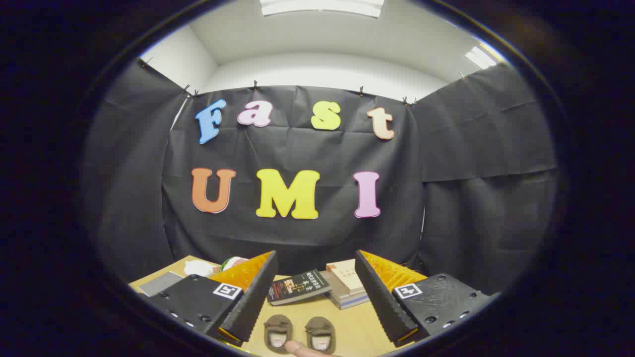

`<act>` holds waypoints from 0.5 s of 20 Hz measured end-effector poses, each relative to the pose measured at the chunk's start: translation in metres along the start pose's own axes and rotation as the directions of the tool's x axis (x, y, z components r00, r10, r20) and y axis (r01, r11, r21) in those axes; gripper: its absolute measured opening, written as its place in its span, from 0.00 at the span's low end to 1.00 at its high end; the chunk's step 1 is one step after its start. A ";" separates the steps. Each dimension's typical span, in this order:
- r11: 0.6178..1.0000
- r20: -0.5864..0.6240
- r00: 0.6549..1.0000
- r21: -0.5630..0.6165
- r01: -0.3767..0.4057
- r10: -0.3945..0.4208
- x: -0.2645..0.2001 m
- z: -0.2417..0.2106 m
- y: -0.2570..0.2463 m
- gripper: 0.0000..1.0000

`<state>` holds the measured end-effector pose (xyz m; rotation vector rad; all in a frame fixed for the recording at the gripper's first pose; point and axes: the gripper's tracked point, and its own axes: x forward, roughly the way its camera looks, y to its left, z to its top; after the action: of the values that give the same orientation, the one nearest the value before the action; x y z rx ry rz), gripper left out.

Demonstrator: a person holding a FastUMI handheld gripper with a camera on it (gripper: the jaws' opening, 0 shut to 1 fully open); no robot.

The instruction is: Open the storage box then place both shoes into the box .Put the left shoe in first, then the right shoe, with the right side of both shoes facing outward in a uniform manner.

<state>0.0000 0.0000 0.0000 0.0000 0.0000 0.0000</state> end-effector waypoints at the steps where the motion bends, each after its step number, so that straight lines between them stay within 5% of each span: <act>1: 1.000 -0.006 1.000 0.001 -0.008 0.008 0.000 -0.002 -0.002 0.95; 10: 0.996 -0.063 0.994 0.002 -0.091 0.091 0.001 -0.028 -0.015 0.95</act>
<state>0.0008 -0.0154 -0.0277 -0.0013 0.0629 0.0909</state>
